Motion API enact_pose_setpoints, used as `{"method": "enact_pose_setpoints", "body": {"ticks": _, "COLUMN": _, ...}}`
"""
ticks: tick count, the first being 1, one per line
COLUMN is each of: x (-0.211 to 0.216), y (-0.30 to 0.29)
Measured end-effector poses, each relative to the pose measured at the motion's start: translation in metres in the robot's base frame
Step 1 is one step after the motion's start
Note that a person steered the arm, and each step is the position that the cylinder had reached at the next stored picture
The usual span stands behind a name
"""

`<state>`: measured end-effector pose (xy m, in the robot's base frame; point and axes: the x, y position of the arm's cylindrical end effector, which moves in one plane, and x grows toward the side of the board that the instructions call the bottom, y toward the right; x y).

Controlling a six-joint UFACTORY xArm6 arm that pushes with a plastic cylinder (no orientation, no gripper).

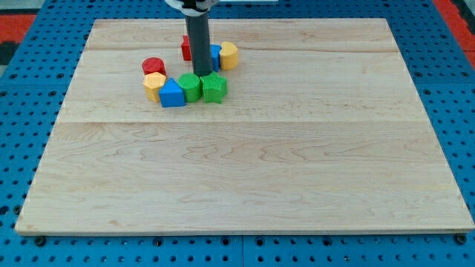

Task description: Nudge the blue cube between the yellow heart and red star

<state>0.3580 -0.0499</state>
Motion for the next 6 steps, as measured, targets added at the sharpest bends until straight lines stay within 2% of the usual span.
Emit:
{"method": "enact_pose_setpoints", "body": {"ticks": 1, "x": 0.018, "y": 0.011}}
{"method": "enact_pose_setpoints", "body": {"ticks": 2, "x": 0.006, "y": 0.041}}
{"method": "enact_pose_setpoints", "body": {"ticks": 3, "x": -0.009, "y": 0.000}}
{"method": "enact_pose_setpoints", "body": {"ticks": 5, "x": -0.046, "y": 0.000}}
{"method": "enact_pose_setpoints", "body": {"ticks": 6, "x": -0.050, "y": -0.003}}
